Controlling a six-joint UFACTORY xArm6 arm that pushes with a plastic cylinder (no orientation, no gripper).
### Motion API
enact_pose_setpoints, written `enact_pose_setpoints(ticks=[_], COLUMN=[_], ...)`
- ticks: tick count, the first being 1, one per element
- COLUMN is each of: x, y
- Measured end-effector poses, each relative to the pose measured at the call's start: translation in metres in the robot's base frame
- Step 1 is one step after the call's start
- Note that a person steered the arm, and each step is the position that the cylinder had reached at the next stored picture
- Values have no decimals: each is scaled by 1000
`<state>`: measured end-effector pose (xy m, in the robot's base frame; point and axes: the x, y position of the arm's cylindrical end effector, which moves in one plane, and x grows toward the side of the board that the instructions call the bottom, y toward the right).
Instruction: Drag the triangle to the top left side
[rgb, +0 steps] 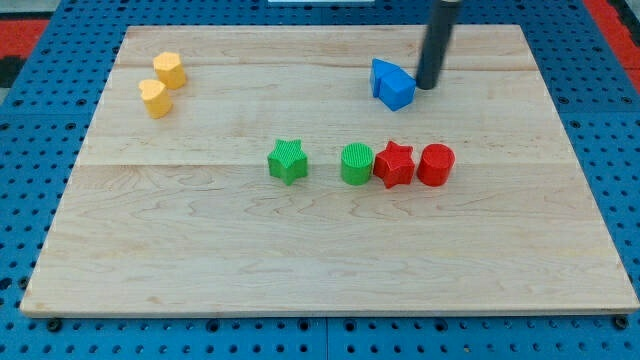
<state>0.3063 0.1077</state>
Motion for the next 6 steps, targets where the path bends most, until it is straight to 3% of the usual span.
enact_pose_setpoints(ticks=[2, 4, 6], x=[-6, -27, -55], y=[-94, -59, -130])
